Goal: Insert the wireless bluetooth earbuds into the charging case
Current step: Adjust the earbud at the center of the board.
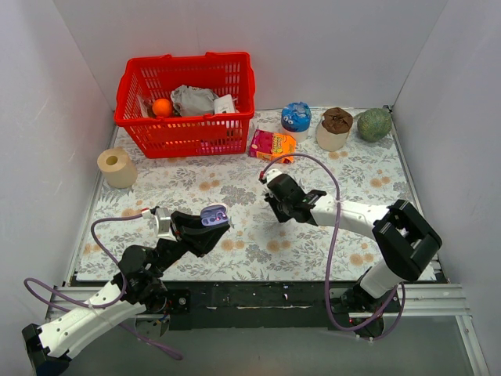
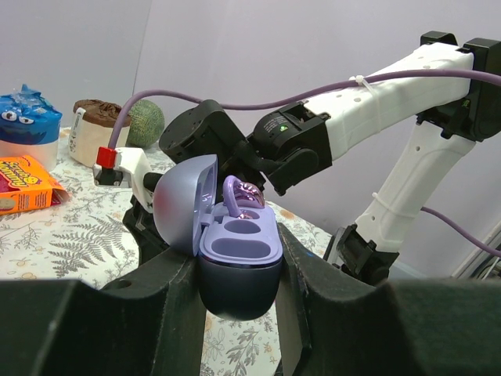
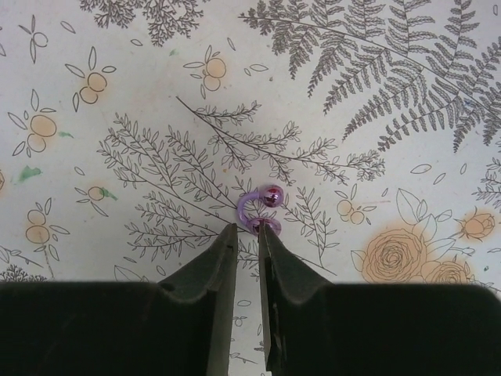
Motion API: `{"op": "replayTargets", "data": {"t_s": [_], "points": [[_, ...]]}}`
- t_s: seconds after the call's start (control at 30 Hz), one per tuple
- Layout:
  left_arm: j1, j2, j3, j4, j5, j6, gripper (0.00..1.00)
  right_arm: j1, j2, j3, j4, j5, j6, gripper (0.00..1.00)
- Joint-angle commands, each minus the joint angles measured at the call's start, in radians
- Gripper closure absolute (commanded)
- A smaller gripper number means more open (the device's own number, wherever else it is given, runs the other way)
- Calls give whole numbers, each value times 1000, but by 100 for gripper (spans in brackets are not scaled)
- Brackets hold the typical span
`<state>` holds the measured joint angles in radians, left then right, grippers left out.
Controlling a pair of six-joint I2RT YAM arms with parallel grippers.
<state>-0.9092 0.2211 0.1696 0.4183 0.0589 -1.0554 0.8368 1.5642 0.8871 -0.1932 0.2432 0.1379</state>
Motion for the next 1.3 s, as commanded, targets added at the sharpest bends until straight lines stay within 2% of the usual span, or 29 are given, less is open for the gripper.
{"op": "replayTargets", "data": {"t_s": [0.0,0.1,0.27,1.03,1.2,1.27], "points": [[-2,-8,-8,-9,-10,-2,100,-25,-38,-14,29,51,48,79],[-2,-8,-10,-7,-7,-3,100,-54,-55,-39,41,44,65,85],[-2,9,-5,5,-4,-3,100,-82,13,-13,11,13,71,99],[-2,37,-18,42,1,-12,100,-42,105,84,75,-283,81,99],[-2,35,-12,30,-2,-9,100,-42,14,44,135,-231,97,83],[-2,32,-12,28,-2,-8,100,-42,-38,24,147,-164,94,76]]}}
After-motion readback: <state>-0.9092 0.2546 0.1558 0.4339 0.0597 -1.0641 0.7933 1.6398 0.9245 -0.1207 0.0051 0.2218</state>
